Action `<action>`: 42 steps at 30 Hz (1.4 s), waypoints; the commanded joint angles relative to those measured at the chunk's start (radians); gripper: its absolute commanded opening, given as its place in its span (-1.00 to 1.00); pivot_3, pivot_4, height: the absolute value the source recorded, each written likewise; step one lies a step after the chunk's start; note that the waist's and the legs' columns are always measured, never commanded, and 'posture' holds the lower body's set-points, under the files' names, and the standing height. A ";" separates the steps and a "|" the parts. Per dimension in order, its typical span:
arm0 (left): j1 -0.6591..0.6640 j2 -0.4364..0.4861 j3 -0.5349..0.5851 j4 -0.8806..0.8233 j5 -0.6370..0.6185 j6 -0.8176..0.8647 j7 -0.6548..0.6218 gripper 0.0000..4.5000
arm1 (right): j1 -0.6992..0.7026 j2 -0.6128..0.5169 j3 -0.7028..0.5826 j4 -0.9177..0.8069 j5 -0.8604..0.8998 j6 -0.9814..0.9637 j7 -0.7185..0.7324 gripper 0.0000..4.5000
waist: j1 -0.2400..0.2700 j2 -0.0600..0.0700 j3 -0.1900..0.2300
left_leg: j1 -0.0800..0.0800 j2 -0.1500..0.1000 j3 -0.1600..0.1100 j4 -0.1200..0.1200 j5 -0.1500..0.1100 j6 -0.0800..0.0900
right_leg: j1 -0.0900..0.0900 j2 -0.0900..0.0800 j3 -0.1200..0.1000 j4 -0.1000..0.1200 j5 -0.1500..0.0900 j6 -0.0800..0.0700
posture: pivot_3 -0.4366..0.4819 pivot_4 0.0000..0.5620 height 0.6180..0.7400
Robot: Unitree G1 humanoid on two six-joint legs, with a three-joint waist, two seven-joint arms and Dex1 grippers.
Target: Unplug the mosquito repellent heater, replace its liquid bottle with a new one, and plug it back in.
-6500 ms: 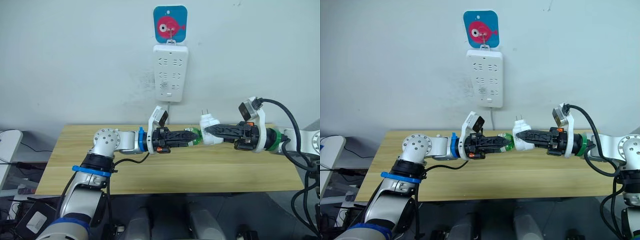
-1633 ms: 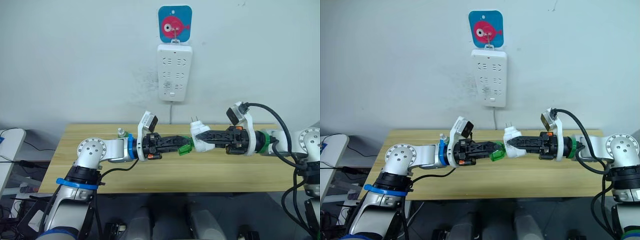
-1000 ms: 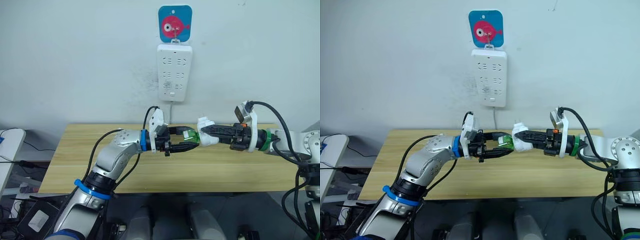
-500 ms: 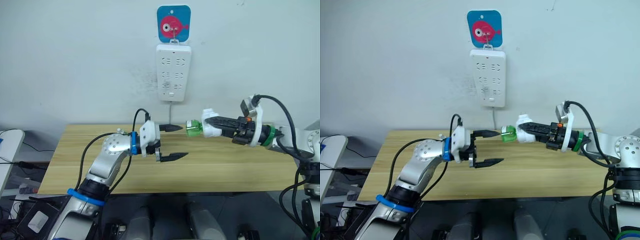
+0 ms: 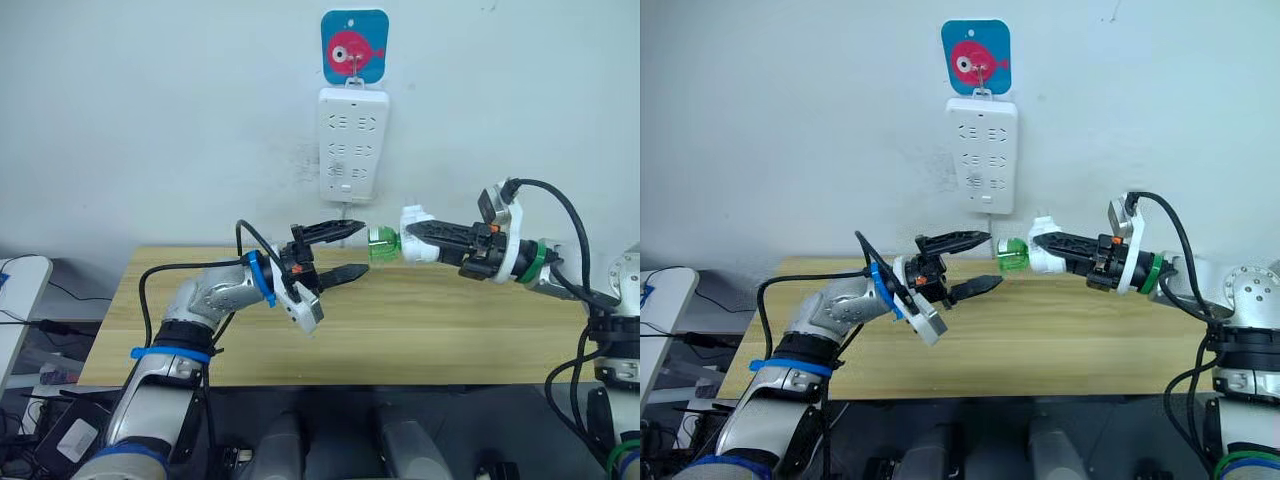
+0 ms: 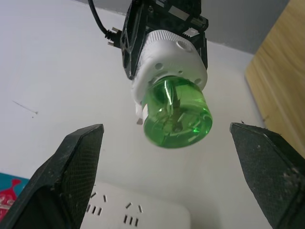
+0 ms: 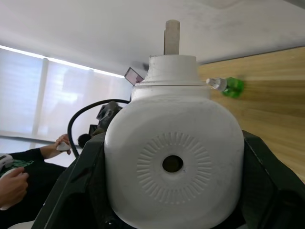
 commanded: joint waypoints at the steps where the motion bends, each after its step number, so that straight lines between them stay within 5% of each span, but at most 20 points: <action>1: -0.033 0.001 -0.028 0.017 0.064 -0.020 0.110 1.00 | -0.009 0.007 -0.031 -0.043 0.035 0.005 -0.001 0.33 | -0.001 0.000 0.000 | 0.000 0.000 0.000 0.000 0.000 0.000 | 0.000 0.000 0.000 0.000 0.000 0.000 | -0.28 -0.24 1.00; 14: -0.107 0.024 -0.151 0.050 0.164 0.019 0.301 1.00 | 0.008 0.034 -0.029 -0.089 0.035 0.003 0.000 0.33 | -0.003 0.000 0.000 | 0.000 0.000 -0.002 0.000 0.000 0.000 | 0.000 0.000 0.000 0.001 0.000 0.000 | -0.29 -0.25 1.00; 22: -0.113 0.045 -0.193 0.039 0.132 0.032 0.320 0.01 | 0.014 0.034 -0.026 -0.093 0.035 0.003 0.005 0.33 | -0.003 0.000 0.000 | 0.000 0.000 -0.002 0.000 0.000 0.000 | 0.000 0.000 -0.001 0.001 0.000 0.000 | -0.28 -0.27 1.00; 27: -0.112 0.047 -0.218 0.038 0.053 0.050 0.269 0.01 | 0.014 0.028 -0.024 -0.090 0.035 0.006 0.008 0.33 | -0.003 0.000 0.000 | 0.000 0.000 -0.003 0.000 0.000 0.000 | 0.000 0.000 -0.001 0.001 0.000 0.000 | -0.28 -0.27 1.00; 29: -0.106 0.044 -0.271 0.034 -0.115 0.090 0.156 0.01 | 0.015 0.019 -0.023 -0.085 0.035 0.010 0.012 0.33 | -0.003 0.000 0.000 | 0.000 0.000 -0.003 0.000 0.000 0.000 | 0.000 0.000 -0.001 0.001 0.000 0.000 | -0.27 -0.26 1.00; 31: -0.070 0.055 -0.390 -0.049 -0.481 0.249 -0.116 0.01 | 0.017 -0.007 -0.012 -0.088 0.035 0.023 0.029 0.33 | -0.003 0.000 0.000 | 0.000 0.000 -0.002 0.000 0.000 0.000 | 0.000 0.000 -0.001 0.001 0.000 0.000 | -0.27 -0.26 1.00; 33: -0.012 0.096 -0.481 -0.245 -0.874 0.523 -0.441 0.01 | 0.019 -0.042 0.007 -0.100 0.035 0.040 0.058 0.33 | -0.006 0.000 0.000 | 0.000 0.000 -0.002 0.000 0.000 0.000 | 0.000 0.000 -0.001 0.001 0.000 0.000 | -0.26 -0.26 1.00; 34: 0.004 0.117 -0.469 -0.361 -1.080 0.800 -0.547 0.01 | 0.022 -0.065 0.021 -0.113 0.035 0.051 0.078 0.33 | -0.007 0.000 0.000 | 0.000 0.000 -0.002 -0.001 0.000 0.000 | 0.000 0.000 -0.001 0.001 0.000 0.000 | -0.26 -0.26 1.00; 39: -0.080 0.206 -0.334 -0.492 -1.807 1.898 -0.663 0.01 | 0.027 -0.128 0.070 -0.153 0.035 0.067 0.166 0.33 | -0.013 0.001 0.001 | 0.000 0.002 -0.008 0.001 0.000 0.000 | 0.000 0.002 -0.006 0.003 -0.002 -0.002 | -0.26 -0.29 1.00; 42: -0.127 0.198 -0.245 -0.384 -2.062 2.274 -0.650 0.01 | 0.024 -0.143 0.088 -0.160 0.035 0.055 0.196 0.33 | -0.027 0.001 0.001 | 0.001 0.003 -0.009 0.001 0.001 0.001 | 0.001 0.006 -0.007 0.003 -0.004 0.003 | -0.27 -0.29 1.00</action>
